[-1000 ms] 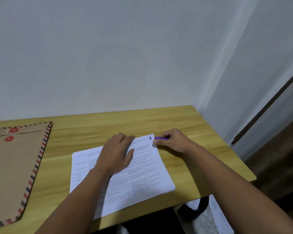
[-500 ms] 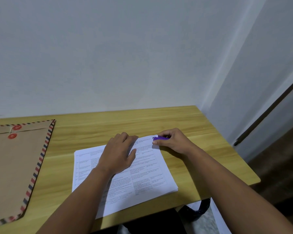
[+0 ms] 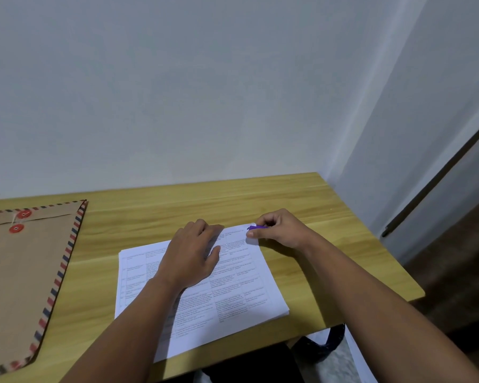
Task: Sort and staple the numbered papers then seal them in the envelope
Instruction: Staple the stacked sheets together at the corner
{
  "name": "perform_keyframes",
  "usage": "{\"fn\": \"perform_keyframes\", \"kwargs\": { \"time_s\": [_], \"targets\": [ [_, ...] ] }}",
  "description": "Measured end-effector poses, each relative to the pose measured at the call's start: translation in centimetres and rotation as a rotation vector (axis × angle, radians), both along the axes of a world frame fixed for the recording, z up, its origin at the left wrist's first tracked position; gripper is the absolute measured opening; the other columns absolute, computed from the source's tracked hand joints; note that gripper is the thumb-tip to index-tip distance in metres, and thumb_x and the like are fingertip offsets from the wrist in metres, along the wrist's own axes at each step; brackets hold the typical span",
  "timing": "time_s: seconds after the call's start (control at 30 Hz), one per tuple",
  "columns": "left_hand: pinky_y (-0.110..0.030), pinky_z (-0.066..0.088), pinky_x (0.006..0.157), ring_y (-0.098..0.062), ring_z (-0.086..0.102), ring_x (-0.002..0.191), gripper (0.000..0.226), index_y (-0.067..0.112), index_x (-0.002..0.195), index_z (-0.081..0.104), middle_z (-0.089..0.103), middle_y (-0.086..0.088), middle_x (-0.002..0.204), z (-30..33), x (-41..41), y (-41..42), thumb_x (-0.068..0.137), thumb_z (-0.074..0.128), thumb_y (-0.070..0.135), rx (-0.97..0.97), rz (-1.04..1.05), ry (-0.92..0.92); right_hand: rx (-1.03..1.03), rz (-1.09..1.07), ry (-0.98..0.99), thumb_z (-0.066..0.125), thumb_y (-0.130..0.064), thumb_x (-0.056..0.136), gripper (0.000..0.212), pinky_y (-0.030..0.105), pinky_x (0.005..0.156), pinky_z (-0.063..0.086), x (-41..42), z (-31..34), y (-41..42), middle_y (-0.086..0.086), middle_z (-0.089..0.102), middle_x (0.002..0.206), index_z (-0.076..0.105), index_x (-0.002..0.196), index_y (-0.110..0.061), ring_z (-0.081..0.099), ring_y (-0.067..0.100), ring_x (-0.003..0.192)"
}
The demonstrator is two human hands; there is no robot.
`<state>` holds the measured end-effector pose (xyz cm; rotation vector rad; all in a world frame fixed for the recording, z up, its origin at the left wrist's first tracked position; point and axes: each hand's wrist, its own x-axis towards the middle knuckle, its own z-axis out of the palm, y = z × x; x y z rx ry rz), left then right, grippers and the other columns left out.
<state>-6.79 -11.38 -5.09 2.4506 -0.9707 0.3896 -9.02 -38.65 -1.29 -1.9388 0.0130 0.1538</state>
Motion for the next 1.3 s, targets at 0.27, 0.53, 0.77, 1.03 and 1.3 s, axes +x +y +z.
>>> {"fn": "perform_keyframes", "kwargs": {
  "time_s": [0.27,0.53,0.77,1.03,1.3],
  "targets": [
    [-0.038,0.046,0.073,-0.017,0.05,0.085,0.044,0.025,0.131,0.06,0.05,0.009,0.096,-0.1,0.1,0.0,0.088,0.065,0.033,0.003,-0.001,0.012,-0.061,0.007,0.006,0.091,-0.03,0.078,0.029,0.028,0.066,0.039,0.4,-0.3,-0.1,0.003,0.059,0.068,0.078,0.08,-0.004,0.05,0.014,0.067],
    [-0.04,0.048,0.074,-0.018,0.051,0.086,0.042,0.025,0.129,0.061,0.052,0.007,0.096,-0.2,0.1,-0.1,0.088,0.064,0.034,0.013,0.002,0.013,-0.268,0.129,-0.016,0.083,-0.043,0.084,0.03,0.031,0.068,0.043,1.0,-0.1,0.0,-0.003,0.065,0.075,0.072,0.083,-0.014,0.056,0.011,0.069],
    [-0.039,0.047,0.073,-0.019,0.051,0.085,0.043,0.024,0.13,0.061,0.05,0.008,0.095,-0.2,0.2,-0.1,0.088,0.062,0.035,0.01,-0.004,0.014,-0.325,0.003,-0.158,0.085,-0.05,0.077,0.05,0.034,0.062,0.038,0.4,-1.6,0.9,-0.007,0.052,0.065,0.055,0.074,-0.011,0.045,0.01,0.062],
    [-0.038,0.046,0.071,-0.019,0.05,0.082,0.043,0.024,0.129,0.062,0.049,0.009,0.094,-0.4,0.3,-0.1,0.088,0.062,0.035,-0.005,-0.011,0.009,-0.472,-0.058,-0.23,0.078,-0.051,0.085,0.053,0.032,0.057,0.029,0.2,-1.6,1.3,-0.008,0.04,0.058,0.047,0.063,-0.014,0.036,0.01,0.057],
    [-0.036,0.045,0.073,-0.017,0.05,0.084,0.044,0.025,0.132,0.061,0.049,0.009,0.095,-0.4,0.2,0.0,0.089,0.062,0.035,0.0,-0.015,0.012,-0.585,-0.227,-0.265,0.067,-0.067,0.081,0.059,0.03,0.052,0.03,0.0,-2.2,2.5,-0.004,0.045,0.055,0.046,0.061,-0.015,0.04,0.013,0.055]
  ]
}}
